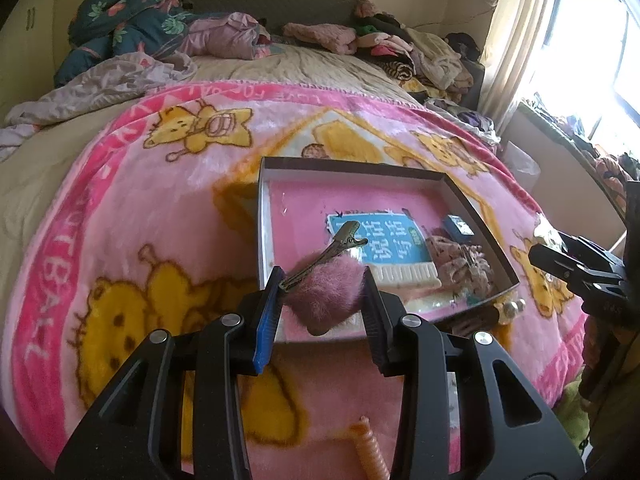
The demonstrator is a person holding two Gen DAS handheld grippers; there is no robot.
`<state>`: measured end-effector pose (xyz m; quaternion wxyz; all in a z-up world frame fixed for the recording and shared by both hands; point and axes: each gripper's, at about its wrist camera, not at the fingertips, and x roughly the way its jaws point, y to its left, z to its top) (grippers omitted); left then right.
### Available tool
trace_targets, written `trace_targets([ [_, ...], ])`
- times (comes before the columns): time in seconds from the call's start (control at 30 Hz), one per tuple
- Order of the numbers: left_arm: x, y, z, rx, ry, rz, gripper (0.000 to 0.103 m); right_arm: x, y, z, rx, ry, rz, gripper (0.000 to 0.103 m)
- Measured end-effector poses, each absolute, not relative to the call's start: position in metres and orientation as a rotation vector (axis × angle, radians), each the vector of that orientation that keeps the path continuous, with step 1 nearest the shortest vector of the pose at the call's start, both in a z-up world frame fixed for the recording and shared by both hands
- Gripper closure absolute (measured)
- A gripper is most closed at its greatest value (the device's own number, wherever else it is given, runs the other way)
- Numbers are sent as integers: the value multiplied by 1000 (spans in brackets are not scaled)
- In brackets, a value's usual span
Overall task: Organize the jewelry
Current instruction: 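Carry the pompom clip and bangle bag into the grey tray and open both tools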
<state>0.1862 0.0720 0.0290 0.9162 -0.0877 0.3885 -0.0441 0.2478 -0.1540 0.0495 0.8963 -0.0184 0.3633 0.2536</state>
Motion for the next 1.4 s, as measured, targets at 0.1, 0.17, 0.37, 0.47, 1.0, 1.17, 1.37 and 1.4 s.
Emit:
trace_targets([
  [0.1,195,70,27,-176,806,-93,74,256,-159,47,-34,758,507,24],
  [0.17,202,68,23,-173,816,-97,74,260,-162,45,-32,759,497,24],
  [0.37,219,63,4,-164,855,-90,74,275,-167,34,-22,782,464,24],
  [0.47,225,60,-4,-128,871,-71,73,281,-167,29,-22,792,456,24],
  [1.0,242,63,-21,-126,903,-66,73,299,-140,5,-63,840,479,23],
  [1.17,247,66,-23,-132,908,-61,73,298,-126,-2,-93,851,501,23],
  [1.37,249,67,-26,-138,914,-54,72,297,-113,-15,-120,881,529,22],
  [1.4,248,67,-26,-138,915,-53,72,296,-111,-18,-121,889,531,22],
])
